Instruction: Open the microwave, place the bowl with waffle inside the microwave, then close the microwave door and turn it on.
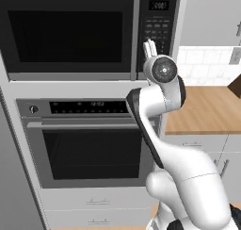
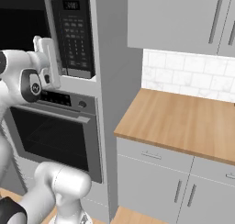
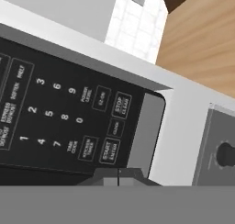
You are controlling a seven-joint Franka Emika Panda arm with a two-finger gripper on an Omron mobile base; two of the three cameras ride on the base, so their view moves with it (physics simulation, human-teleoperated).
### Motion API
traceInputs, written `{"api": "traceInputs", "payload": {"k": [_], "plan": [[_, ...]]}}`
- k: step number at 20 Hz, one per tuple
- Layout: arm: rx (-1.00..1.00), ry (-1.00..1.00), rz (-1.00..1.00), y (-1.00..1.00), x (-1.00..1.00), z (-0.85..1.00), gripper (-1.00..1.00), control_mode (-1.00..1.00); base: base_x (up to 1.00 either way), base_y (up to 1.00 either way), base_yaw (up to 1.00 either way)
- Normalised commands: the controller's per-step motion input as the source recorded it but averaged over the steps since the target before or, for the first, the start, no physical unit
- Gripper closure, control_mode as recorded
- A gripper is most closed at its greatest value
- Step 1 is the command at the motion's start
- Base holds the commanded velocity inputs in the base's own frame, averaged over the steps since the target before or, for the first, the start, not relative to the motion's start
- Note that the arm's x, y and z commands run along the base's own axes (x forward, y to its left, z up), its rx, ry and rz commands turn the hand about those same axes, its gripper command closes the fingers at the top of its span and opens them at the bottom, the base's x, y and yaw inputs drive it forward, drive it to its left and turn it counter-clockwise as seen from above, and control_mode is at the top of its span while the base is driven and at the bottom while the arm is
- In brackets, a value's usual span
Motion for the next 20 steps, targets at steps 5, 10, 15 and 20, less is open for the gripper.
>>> {"api": "traceInputs", "payload": {"k": [5, 10, 15, 20], "plan": [[0.00, -0.05, 0.00, 0.00, 0.45, -0.18, 1.00, -1.00, 0.00, 0.00, 0.00], [0.02, -0.01, 0.00, 0.00, 0.52, 0.00, 1.00, -1.00, 0.00, 0.00, 0.00], [0.00, 0.00, 0.00, 0.00, 0.60, -0.11, 1.00, -1.00, 0.00, 0.00, 0.00], [0.00, 0.00, 0.00, 0.00, 0.81, -0.33, 1.00, -1.00, 0.00, 0.00, 0.00]]}}
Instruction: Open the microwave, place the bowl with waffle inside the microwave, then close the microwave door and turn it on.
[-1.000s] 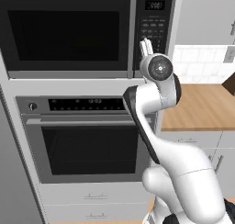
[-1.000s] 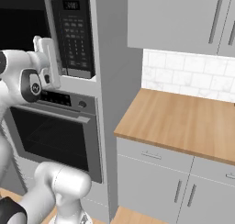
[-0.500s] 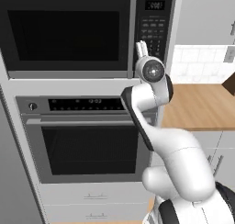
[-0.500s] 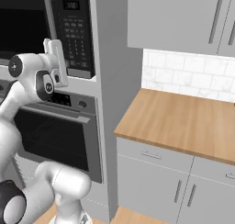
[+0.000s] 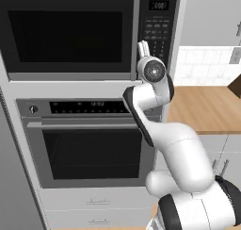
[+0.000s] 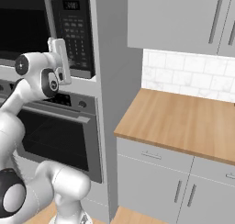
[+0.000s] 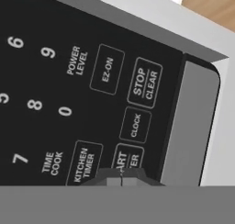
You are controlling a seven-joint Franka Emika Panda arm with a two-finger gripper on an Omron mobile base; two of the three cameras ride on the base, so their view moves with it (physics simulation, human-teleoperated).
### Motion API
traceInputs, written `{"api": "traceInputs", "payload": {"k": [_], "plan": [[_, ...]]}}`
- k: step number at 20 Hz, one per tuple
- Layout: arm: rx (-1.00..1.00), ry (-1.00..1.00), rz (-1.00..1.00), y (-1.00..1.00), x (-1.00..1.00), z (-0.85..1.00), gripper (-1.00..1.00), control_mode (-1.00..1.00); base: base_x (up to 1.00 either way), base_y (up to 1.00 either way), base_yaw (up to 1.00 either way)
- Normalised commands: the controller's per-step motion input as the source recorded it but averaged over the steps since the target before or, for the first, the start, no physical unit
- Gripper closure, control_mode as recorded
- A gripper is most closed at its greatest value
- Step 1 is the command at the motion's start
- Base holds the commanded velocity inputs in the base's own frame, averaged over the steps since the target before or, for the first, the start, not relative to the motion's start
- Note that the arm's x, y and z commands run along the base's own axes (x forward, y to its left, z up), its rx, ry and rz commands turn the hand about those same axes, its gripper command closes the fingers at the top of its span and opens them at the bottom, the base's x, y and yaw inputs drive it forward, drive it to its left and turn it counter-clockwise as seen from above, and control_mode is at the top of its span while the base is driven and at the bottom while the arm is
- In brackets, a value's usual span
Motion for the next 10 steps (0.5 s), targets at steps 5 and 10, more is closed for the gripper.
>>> {"api": "traceInputs", "payload": {"k": [5, 10], "plan": [[0.00, 0.00, 0.04, -0.02, 1.00, -0.65, 1.00, -1.00, 0.00, 0.00, 0.00], [0.00, 0.00, 0.08, -0.08, 1.00, -1.00, 1.00, -1.00, 0.00, 0.00, 0.00]]}}
